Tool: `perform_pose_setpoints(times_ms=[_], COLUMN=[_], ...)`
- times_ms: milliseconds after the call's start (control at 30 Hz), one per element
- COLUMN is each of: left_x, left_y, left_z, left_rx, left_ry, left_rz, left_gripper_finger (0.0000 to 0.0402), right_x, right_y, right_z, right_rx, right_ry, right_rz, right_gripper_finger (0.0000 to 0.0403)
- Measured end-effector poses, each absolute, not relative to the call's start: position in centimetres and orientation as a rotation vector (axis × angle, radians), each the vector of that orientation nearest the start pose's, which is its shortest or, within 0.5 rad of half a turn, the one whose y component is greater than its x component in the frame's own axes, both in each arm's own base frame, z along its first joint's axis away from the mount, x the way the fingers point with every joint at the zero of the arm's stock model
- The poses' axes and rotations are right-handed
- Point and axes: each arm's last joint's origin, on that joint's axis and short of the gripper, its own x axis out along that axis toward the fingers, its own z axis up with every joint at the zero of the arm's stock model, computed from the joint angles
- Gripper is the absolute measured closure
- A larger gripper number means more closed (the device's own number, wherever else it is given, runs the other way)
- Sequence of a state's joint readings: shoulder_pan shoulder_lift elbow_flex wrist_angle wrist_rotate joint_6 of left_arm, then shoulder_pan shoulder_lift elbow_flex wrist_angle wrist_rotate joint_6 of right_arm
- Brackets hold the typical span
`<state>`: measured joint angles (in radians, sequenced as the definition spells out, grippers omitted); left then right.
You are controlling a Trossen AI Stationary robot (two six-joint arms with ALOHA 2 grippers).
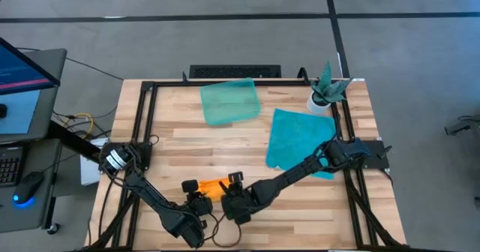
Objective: Roll microfiber towels into tight, uniform cylinder then place into a basket
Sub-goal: Roll the yellow microfiber towel
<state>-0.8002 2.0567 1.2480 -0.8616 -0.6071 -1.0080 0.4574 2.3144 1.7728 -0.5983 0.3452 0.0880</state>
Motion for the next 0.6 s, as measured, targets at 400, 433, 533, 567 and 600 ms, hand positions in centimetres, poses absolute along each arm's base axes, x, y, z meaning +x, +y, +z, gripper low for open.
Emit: perform_pose_setpoints(times_ms=[400, 433, 533, 567, 600], left_x=[25.3, 25.3, 25.5, 25.6, 25.5], left_y=[-23.8, -23.9, -24.2, -24.4, -24.5], left_z=[11.1, 11.3, 11.9, 12.1, 12.3], left_rx=[0.161, 0.158, 0.163, 0.17, 0.178], left_ry=[1.106, 1.108, 1.116, 1.119, 1.123], left_rz=[0.496, 0.503, 0.509, 0.506, 0.505], left_gripper_finger=[0.0329, 0.0329, 0.0329, 0.0329, 0.0329], right_x=[43.0, 43.1, 43.2, 43.2, 43.3], right_y=[19.4, 19.4, 19.2, 19.1, 19.0], right_z=[12.3, 12.3, 12.3, 12.3, 12.3], right_rx=[-0.278, -0.271, -0.254, -0.246, -0.239], right_ry=[1.082, 1.079, 1.079, 1.081, 1.082], right_rz=[0.034, 0.031, 0.028, 0.028, 0.025], right_gripper_finger=[0.0214, 0.0217, 0.0234, 0.0242, 0.0252])
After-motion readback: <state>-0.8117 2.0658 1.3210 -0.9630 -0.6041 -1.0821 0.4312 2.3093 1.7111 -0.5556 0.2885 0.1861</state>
